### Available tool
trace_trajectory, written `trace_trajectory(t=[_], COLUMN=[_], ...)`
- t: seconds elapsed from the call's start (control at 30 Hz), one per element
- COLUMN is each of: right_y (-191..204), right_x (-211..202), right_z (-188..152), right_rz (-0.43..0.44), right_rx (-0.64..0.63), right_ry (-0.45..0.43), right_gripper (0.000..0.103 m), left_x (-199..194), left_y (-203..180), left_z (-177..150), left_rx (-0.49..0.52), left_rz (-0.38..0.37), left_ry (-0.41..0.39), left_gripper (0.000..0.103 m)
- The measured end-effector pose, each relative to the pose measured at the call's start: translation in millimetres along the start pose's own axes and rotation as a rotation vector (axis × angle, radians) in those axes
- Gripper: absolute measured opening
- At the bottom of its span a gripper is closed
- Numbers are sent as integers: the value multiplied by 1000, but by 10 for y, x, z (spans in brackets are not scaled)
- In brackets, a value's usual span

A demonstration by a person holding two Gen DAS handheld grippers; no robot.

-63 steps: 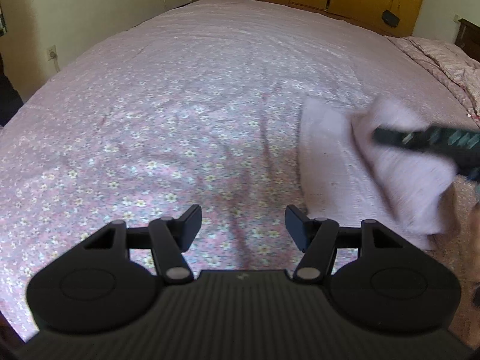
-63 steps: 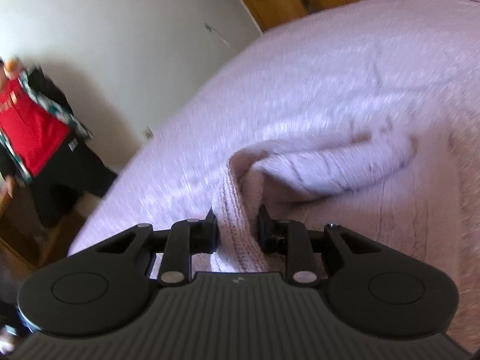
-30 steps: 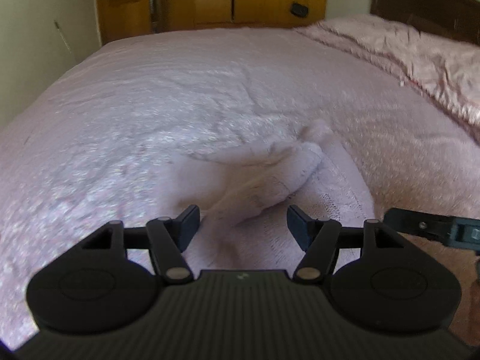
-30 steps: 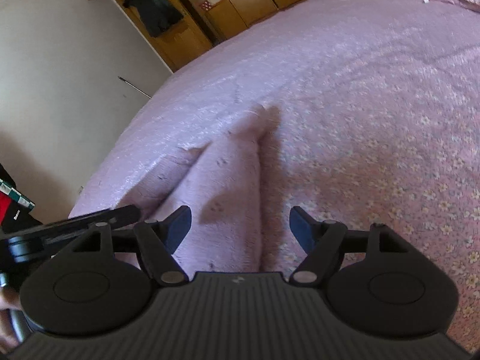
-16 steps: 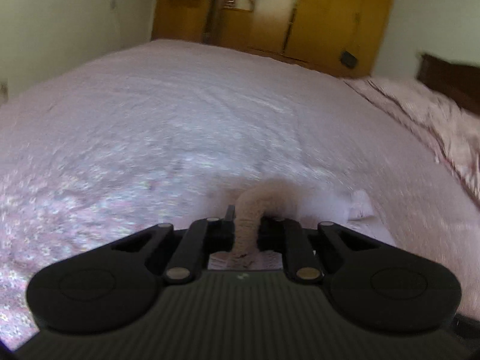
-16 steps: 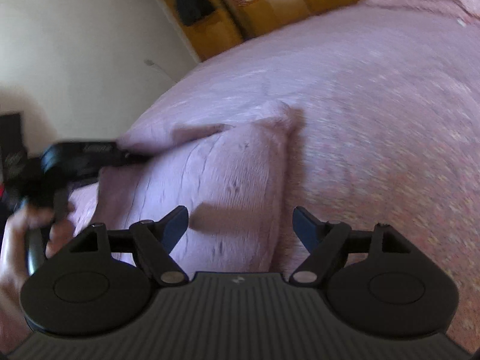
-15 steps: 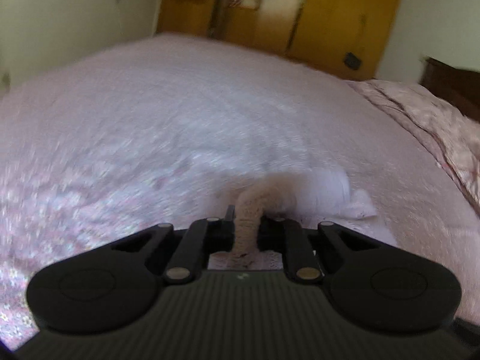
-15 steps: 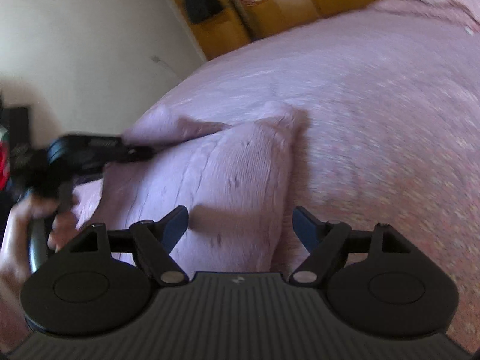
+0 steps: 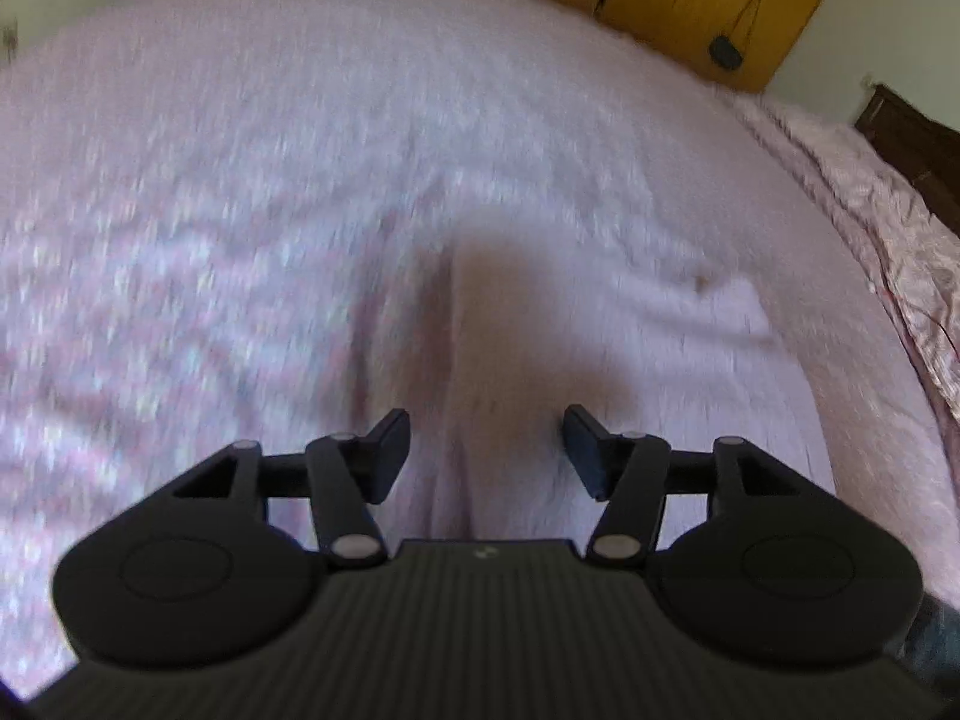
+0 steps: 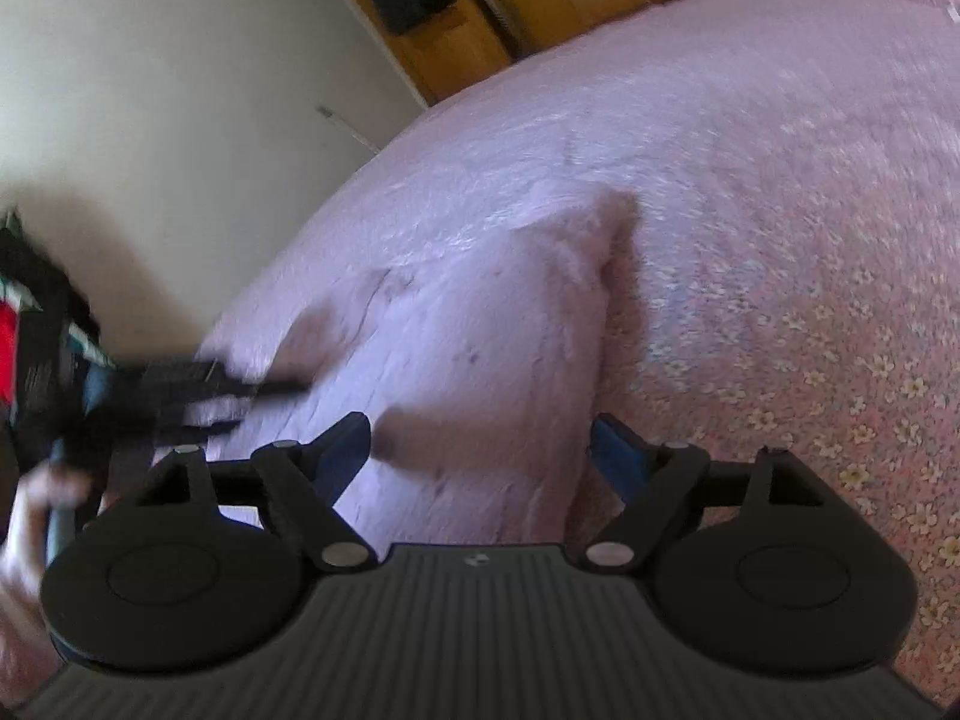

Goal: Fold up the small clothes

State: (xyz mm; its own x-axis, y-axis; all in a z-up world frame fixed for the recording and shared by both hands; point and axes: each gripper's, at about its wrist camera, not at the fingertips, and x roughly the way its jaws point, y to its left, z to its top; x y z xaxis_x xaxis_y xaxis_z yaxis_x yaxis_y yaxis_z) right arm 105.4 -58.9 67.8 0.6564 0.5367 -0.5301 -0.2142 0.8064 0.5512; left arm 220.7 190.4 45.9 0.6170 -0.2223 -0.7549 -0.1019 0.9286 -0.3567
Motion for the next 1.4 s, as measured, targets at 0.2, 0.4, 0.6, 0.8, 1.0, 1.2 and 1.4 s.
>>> trace_trajectory(t=[0.2, 0.4, 0.6, 0.8, 1.0, 1.2, 1.4], right_y=[-191, -153, -143, -52, 62, -119, -376], right_x=[272, 480, 563, 130, -646, -1365, -1542], right_z=[-71, -29, 113, 337, 277, 19, -500], right_rz=[95, 154, 118, 132, 60, -2, -95], right_rx=[78, 77, 132, 176, 94, 77, 119], right_ry=[84, 78, 84, 85, 97, 94, 148], right_gripper=[89, 97, 58, 53, 53, 54, 57], left_x=[-79, 87, 205, -105, -389, -598, -641], left_y=[325, 211, 83, -119, -523, -890, -980], left_z=[-288, -358, -388, -386, -640, -1080, -1500], left_rx=[-231, -249, -290, -285, -194, -87, 27], left_rz=[-171, -292, -320, -404, -448, -466, -322], left_ry=[78, 87, 90, 99, 167, 215, 226], left_gripper=[66, 68, 47, 44, 44, 44, 48])
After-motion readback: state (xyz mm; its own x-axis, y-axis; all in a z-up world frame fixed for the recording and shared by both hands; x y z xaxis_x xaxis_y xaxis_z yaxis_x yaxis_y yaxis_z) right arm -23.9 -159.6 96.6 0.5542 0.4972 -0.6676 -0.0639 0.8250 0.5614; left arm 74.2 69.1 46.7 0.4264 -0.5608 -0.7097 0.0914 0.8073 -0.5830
